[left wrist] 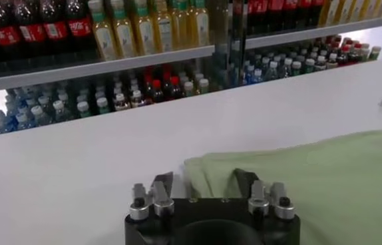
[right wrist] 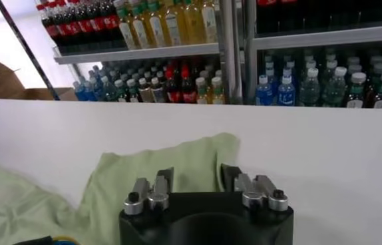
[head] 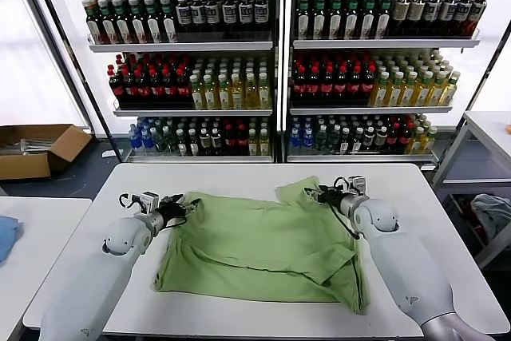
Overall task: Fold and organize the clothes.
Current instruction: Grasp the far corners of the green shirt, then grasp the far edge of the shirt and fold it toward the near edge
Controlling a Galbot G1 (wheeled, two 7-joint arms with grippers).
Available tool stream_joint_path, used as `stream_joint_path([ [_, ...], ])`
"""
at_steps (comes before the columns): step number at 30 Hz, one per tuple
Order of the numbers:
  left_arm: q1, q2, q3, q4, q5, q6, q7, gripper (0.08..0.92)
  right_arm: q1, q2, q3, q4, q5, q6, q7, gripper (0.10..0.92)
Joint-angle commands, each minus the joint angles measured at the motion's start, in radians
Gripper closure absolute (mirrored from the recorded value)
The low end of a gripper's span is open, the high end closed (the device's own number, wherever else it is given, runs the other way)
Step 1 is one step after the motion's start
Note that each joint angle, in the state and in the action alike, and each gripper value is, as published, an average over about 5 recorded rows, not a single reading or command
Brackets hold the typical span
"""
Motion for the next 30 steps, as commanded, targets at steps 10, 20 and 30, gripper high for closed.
stream_joint_path([
  [10, 0.065, 0.016, -0.032, -0.086, -0.044, -0.03, -0.002, 0.751, -0.033, 0.004, 0.026, 0.099, 0.047, -0.005, 0.023, 0.917],
  [20, 0.24, 0.049, -0.186, -0.343, -0.13, -0.039, -0.069, 0.911, -0.174, -0.022, 0.14, 0.353, 0.145, -0.021, 0.072, 0.92],
  [30, 0.386, 0.06, -0.3, -0.517, -0.141, -0.101, -0.101, 0.911, -0.52, -0.086, 0.333, 0.751, 0.211, -0.034, 0.09, 0.92],
])
